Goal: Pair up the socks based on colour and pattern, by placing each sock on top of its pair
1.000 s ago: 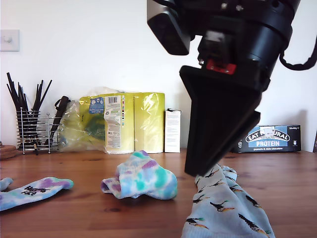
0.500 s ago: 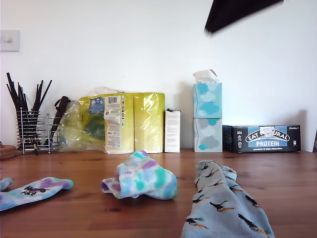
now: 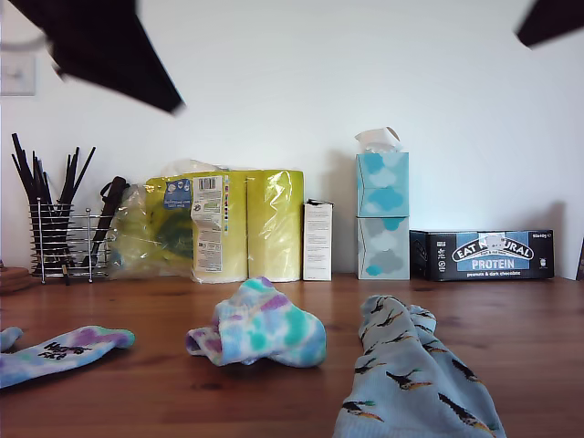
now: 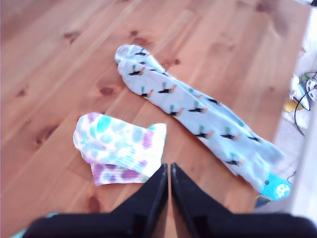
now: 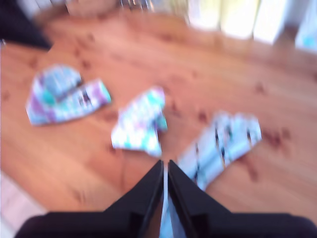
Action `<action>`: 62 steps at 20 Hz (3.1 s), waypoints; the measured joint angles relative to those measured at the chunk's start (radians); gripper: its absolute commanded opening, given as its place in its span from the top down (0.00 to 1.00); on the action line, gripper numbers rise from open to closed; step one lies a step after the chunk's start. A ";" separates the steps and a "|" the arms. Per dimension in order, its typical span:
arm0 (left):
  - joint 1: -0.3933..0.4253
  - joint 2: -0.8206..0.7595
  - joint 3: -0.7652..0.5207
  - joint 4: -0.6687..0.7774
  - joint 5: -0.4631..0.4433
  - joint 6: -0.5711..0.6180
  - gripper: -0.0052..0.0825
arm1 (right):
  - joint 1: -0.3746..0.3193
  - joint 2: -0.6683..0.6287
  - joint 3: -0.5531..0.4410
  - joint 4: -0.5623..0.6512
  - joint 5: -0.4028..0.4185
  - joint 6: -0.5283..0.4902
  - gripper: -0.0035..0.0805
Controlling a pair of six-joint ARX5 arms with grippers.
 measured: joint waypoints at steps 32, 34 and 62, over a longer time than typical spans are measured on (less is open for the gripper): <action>-0.067 0.607 0.180 0.267 -0.228 -0.365 0.43 | 0.004 0.060 0.000 0.081 -0.013 -0.024 0.97; -0.066 0.607 0.180 0.269 -0.253 -0.364 0.76 | 0.004 0.060 0.000 0.081 -0.016 -0.024 0.97; -0.114 0.277 0.534 -0.257 -0.097 -0.184 0.97 | 0.004 0.289 0.000 0.166 -0.069 -0.263 0.96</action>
